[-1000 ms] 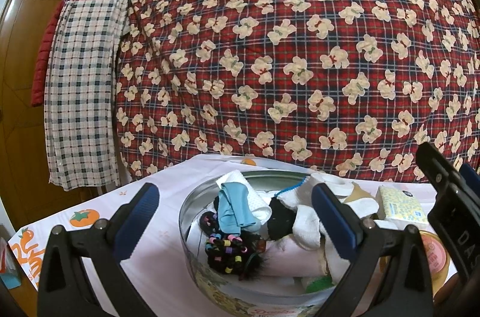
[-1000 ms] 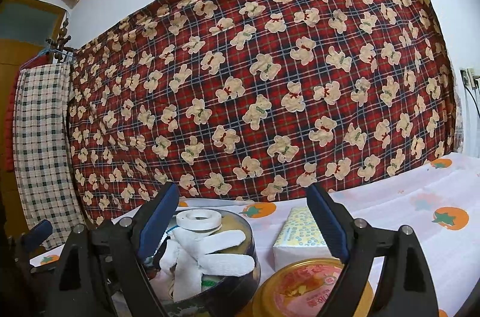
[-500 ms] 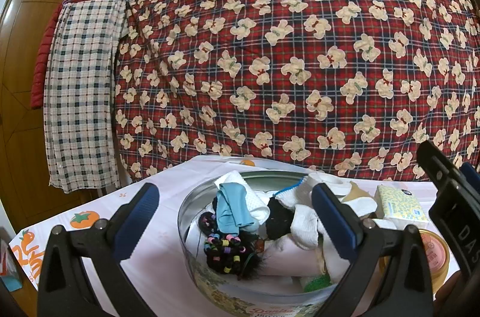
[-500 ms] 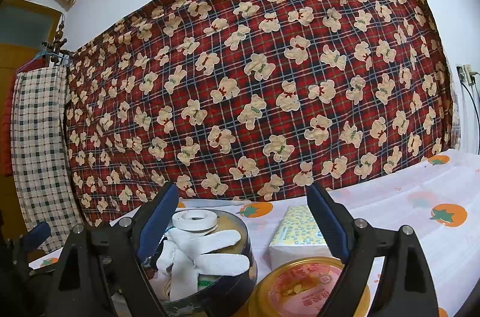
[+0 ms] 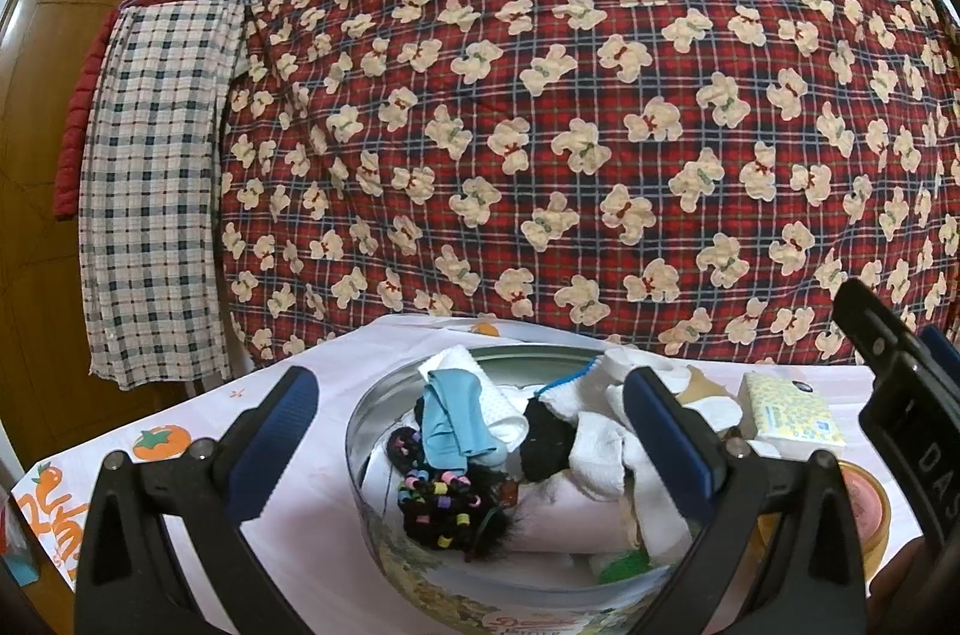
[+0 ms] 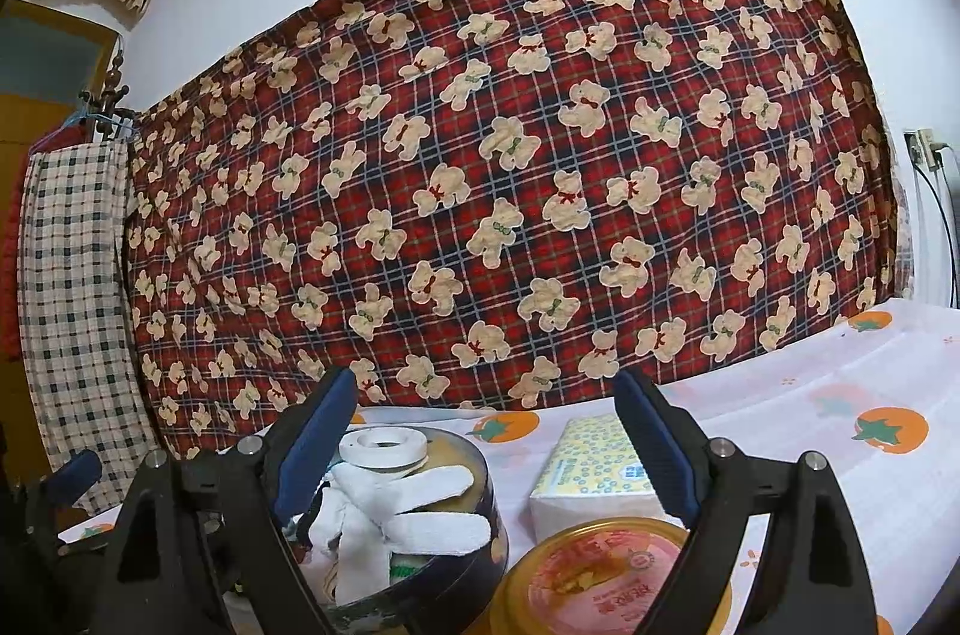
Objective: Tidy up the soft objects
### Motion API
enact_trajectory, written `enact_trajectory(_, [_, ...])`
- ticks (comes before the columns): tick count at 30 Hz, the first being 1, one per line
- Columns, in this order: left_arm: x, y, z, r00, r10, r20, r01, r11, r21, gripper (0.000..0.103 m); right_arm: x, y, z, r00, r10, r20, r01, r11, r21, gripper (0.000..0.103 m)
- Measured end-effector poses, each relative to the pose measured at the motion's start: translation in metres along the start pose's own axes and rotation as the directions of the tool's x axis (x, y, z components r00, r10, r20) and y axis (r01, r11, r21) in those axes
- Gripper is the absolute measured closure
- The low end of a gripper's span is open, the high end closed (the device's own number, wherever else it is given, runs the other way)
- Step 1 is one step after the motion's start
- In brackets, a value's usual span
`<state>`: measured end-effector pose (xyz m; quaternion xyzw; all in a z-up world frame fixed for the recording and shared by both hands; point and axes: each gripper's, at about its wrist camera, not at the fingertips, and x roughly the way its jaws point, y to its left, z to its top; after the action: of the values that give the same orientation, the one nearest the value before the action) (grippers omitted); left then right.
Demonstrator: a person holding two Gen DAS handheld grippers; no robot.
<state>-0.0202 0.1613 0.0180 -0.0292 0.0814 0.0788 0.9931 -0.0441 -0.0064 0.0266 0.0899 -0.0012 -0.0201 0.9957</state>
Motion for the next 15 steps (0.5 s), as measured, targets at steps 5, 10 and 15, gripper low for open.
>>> enact_trajectory(5, [-0.0055, -0.0029, 0.0003, 1.0, -0.011, 0.024, 0.01, 1.0, 0.018, 0.0, -0.0032, 0.0004, 0.0011, 1.0, -0.015, 0.017, 0.015, 1.0, 0.005, 0.013])
enact_trajectory(10, [-0.0055, -0.0024, 0.0007, 1.0, -0.001, 0.03, 0.0, 1.0, 0.022, 0.0, -0.006, 0.0018, 0.0012, 0.999, -0.019, 0.031, 0.019, 1.0, 0.004, 0.013])
enact_trajectory(15, [-0.0014, -0.0002, -0.0008, 1.0, -0.021, 0.008, 0.021, 1.0, 0.013, 0.0, -0.0063, 0.0011, 0.001, 0.999, -0.019, 0.028, 0.019, 1.0, 0.005, 0.009])
